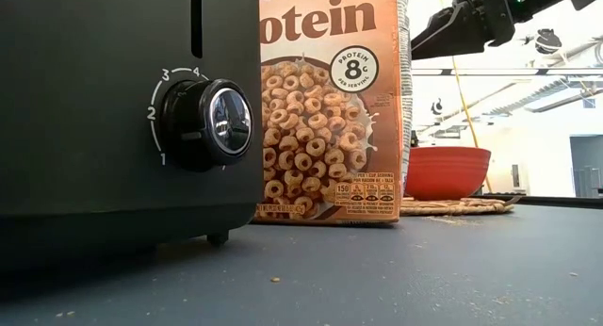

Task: Arrange a breakfast setting
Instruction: Put the apple on the tablemat to the top of the red bowl

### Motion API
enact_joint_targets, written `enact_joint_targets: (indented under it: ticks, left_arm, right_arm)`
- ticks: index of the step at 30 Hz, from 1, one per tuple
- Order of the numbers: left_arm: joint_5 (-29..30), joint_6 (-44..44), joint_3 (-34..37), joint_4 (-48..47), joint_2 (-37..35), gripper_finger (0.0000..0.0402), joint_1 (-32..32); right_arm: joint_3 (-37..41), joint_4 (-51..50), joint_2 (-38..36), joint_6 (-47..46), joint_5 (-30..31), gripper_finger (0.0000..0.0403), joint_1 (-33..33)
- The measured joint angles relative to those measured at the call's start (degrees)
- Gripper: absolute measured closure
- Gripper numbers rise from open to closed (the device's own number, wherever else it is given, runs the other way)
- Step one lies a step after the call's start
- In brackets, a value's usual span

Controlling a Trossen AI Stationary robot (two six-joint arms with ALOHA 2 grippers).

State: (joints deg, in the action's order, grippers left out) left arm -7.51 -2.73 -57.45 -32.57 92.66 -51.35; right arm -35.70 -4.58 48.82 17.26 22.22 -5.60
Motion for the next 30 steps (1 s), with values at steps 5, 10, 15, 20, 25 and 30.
enact_joint_targets:
  ticks: [5, 10, 15, 20, 25, 30]
  left_arm:
    - [0.04, -0.56, 0.00, 0.08, 0.00, 0.0176, 0.00]
    - [0.07, -0.56, 0.00, 0.19, 0.00, 0.0176, 0.00]
    - [0.07, -0.53, 0.00, 0.19, 0.02, 0.0176, 0.00]
    - [0.04, -0.51, 0.01, -0.02, 0.02, 0.0176, 0.00]
    - [0.02, -0.51, 0.02, -0.23, 0.02, 0.0175, 0.00]
    - [-0.20, -0.40, 0.04, -0.40, 0.07, 0.0148, 0.07]
  right_arm:
    - [0.00, -0.02, 0.00, -0.02, 0.00, 0.0007, 0.01]
    - [0.00, -0.02, 0.00, -0.02, 0.00, 0.0007, 0.00]
    - [0.00, -0.02, 0.00, -0.02, 0.00, 0.0007, 0.00]
    - [0.00, -0.02, 0.00, -0.02, 0.00, 0.0007, 0.01]
    - [0.00, -0.02, 0.00, -0.02, 0.00, 0.0007, 0.00]
    - [0.00, -0.02, 0.00, -0.02, 0.00, 0.0007, 0.02]
